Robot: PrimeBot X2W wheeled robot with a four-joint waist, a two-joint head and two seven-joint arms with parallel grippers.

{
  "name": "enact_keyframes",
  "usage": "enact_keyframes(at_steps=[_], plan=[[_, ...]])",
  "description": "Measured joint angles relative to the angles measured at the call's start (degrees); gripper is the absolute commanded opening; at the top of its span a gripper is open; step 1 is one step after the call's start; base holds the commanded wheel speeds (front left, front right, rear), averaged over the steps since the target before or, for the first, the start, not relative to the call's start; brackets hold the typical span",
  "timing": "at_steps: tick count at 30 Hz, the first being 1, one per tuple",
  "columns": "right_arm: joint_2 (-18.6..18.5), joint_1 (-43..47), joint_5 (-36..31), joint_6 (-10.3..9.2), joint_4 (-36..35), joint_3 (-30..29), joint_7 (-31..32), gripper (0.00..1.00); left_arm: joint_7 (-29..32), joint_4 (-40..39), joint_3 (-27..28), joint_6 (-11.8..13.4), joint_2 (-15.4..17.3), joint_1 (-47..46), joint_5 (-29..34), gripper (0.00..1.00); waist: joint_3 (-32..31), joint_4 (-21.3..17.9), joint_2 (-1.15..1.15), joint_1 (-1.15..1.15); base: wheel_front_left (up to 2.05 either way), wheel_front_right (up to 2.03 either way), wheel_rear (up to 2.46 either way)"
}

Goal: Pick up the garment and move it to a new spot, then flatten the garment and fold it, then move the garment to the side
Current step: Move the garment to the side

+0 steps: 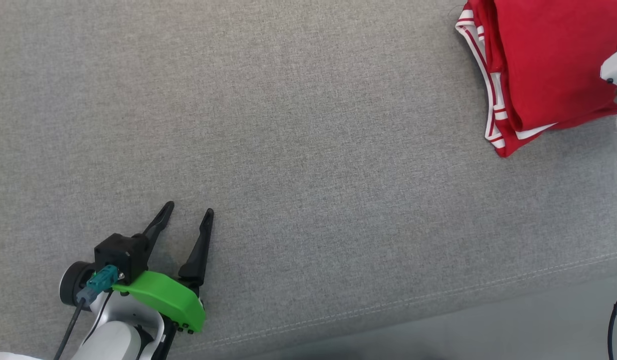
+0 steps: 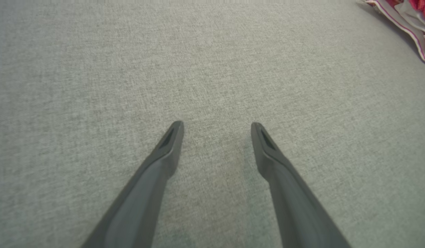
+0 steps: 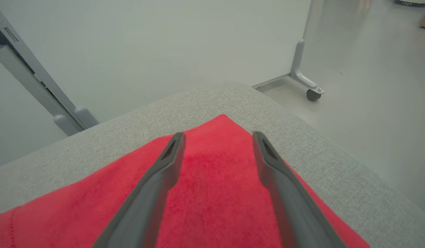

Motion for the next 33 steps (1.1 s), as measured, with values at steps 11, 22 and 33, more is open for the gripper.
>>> enact_keyframes(at_steps=[11, 22, 33], plan=[[4.4, 3.5, -5.6, 0.00, -8.4, 0.6, 0.0, 1.00, -3.4, 3.6, -0.7, -0.4, -4.0, -0.6, -1.3, 1.00, -4.8, 0.9, 0.00, 0.00, 0.00, 0.00, 0.00], [6.7, 10.7, -4.8, 0.01, -10.8, 7.5, -0.1, 1.00, -8.1, 8.2, 2.2, -0.7, -7.9, -0.6, -5.0, 1.00, -13.0, 2.9, 0.00, 0.00, 0.00, 0.00, 0.00], [10.9, 20.6, 1.5, 0.01, -15.5, 11.8, 0.0, 1.00, -10.5, 10.7, 11.3, -3.1, -14.3, -0.4, -14.1, 1.00, -22.4, 5.6, 0.00, 0.00, 0.00, 0.00, 0.00]])
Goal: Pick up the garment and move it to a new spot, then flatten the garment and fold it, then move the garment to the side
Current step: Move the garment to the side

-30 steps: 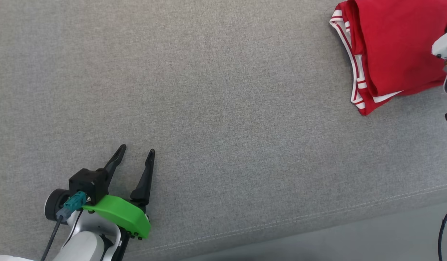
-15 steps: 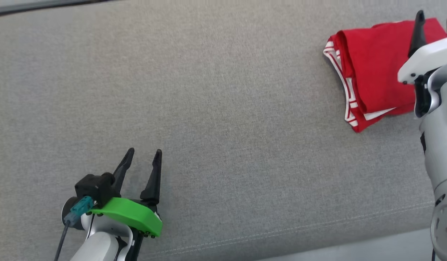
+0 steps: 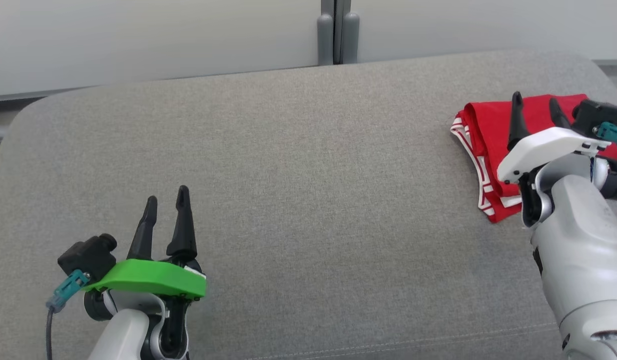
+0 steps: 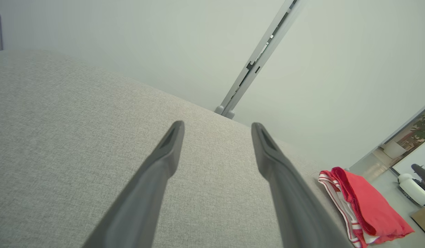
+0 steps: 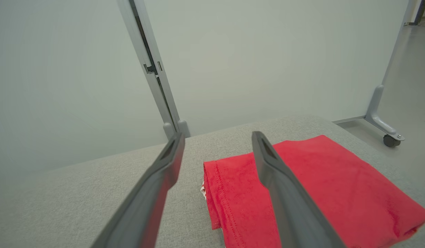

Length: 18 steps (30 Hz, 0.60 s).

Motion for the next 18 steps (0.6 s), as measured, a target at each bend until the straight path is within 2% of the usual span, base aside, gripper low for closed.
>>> enact_keyframes(at_steps=[6, 13, 18], plan=[[2.3, 7.0, 3.9, -0.02, -6.2, 3.1, 0.0, 1.00, -0.2, 2.1, 5.3, -2.7, -3.4, 1.6, -4.8, 1.00, -4.1, 1.6, 0.00, 0.00, 0.00, 0.00, 0.00], [3.9, 17.3, 7.0, -0.02, -15.4, 8.8, 0.3, 1.00, -0.3, 3.8, 7.6, -4.9, -3.9, 4.9, -6.6, 1.00, -6.9, 3.8, 0.00, 0.00, 0.00, 0.00, 0.00], [4.4, 24.5, 8.8, -0.02, -22.5, 12.0, 1.9, 1.00, 0.1, 3.7, 6.4, -6.0, -2.8, 7.9, -6.1, 1.00, -7.9, 4.9, 0.00, 0.00, 0.00, 0.00, 0.00]])
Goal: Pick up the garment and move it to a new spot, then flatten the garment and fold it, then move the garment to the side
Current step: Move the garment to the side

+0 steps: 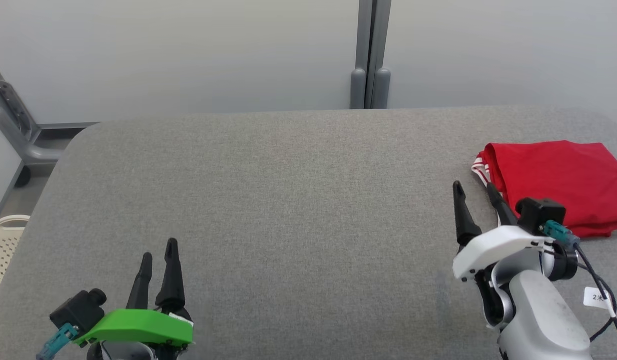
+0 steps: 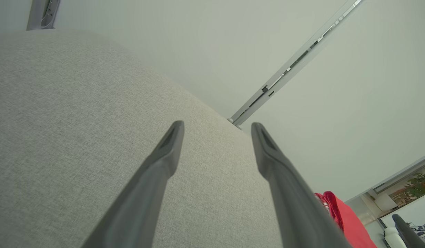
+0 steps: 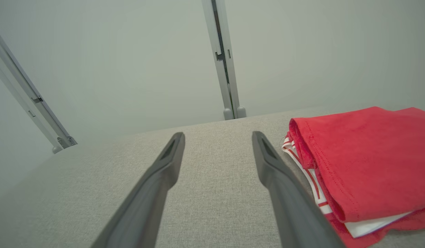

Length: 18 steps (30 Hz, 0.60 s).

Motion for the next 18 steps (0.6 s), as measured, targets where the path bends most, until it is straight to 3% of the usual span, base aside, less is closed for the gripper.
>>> enact_keyframes(at_steps=[6, 18], plan=[[0.1, 7.3, 0.6, 0.00, -7.5, 2.2, 2.1, 1.00, 0.4, -1.5, -2.7, 0.0, 2.7, 3.1, 4.3, 1.00, -0.2, 0.5, 0.00, 0.00, 0.00, 0.00, 0.00], [0.1, 17.5, -0.6, 0.00, -16.5, 3.7, 4.1, 1.00, -0.1, -2.7, -5.3, 4.7, 5.3, 4.8, 15.0, 1.00, 0.4, 1.0, 0.00, 0.00, 0.00, 0.00, 0.00]])
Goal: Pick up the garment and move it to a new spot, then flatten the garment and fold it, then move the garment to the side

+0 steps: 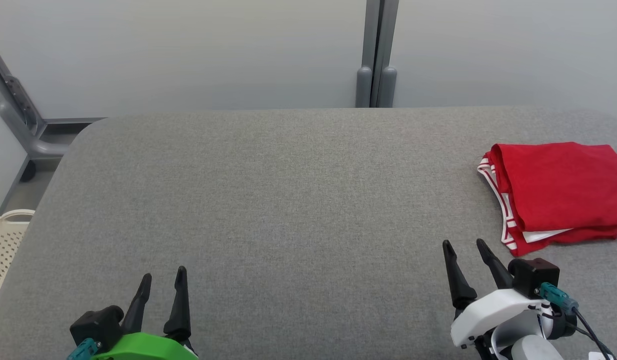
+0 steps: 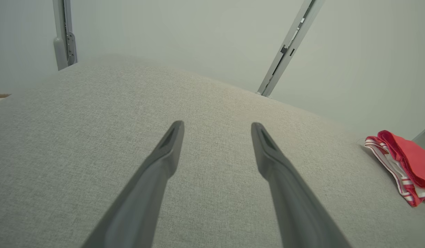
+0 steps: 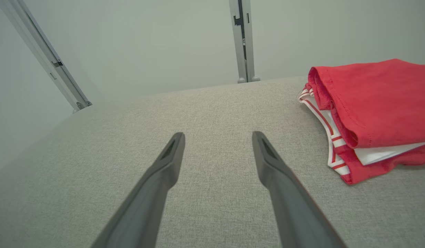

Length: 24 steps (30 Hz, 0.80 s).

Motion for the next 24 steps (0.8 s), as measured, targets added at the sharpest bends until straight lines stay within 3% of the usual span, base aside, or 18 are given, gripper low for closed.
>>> enact_keyframes(at_steps=[17, 24], plan=[[0.0, 1.9, -0.1, 0.00, -1.0, -2.3, 0.4, 1.00, 1.9, -3.4, 0.0, 4.4, 1.6, 2.7, 4.0, 1.00, -0.4, -0.3, 0.00, 0.00, 0.00, 0.00, 0.00], [0.0, 2.3, 0.2, 0.00, 0.6, -2.3, 0.4, 1.00, 3.1, -3.4, -0.1, 4.9, 2.4, 2.8, 4.0, 1.00, -0.3, -0.7, 0.00, 0.00, 0.00, 0.00, 0.00]])
